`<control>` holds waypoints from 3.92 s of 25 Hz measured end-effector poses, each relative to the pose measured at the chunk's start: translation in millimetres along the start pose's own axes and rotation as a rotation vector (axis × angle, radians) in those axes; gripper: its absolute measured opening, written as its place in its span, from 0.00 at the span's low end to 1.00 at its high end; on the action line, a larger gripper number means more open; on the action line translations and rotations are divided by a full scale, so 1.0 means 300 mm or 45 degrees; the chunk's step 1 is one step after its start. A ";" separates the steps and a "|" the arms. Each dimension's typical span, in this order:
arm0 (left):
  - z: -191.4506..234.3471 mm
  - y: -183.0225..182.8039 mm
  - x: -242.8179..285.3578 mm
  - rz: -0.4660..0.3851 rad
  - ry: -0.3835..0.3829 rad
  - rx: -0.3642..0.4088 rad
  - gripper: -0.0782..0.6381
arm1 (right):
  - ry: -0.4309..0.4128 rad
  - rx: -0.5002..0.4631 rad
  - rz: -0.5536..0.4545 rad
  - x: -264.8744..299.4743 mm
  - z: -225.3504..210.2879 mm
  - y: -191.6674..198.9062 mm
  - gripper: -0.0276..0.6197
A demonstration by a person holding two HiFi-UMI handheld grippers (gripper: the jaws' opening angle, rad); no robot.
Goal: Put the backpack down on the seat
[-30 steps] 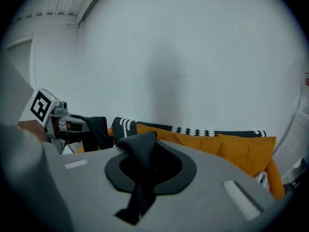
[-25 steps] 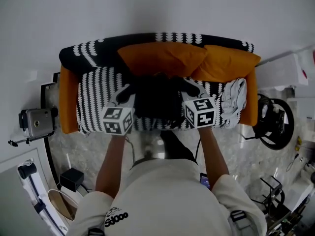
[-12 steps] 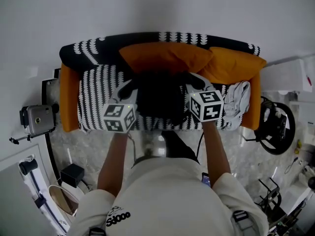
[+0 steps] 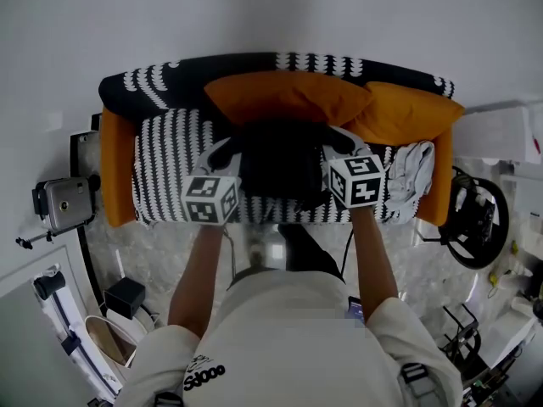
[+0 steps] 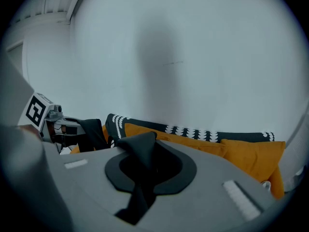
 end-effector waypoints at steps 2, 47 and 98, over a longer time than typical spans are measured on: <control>0.013 0.011 0.018 0.011 -0.006 0.000 0.17 | 0.003 0.008 0.011 0.017 -0.010 0.010 0.08; 0.259 0.526 0.215 0.327 -0.095 -0.412 0.21 | -0.210 0.643 0.317 0.303 0.005 0.506 0.13; 0.167 0.757 -0.148 0.171 -0.182 -0.574 0.54 | -0.151 0.631 0.160 -0.006 0.146 0.649 0.48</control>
Point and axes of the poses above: the fingertips, and each gripper's own axes: x forward along the fingers, z to its left, y out of its underside, the point moved 10 cm from there along -x, backward along the fingers, and after that the axes turned 6 degrees about y, right-handed, at the moved point
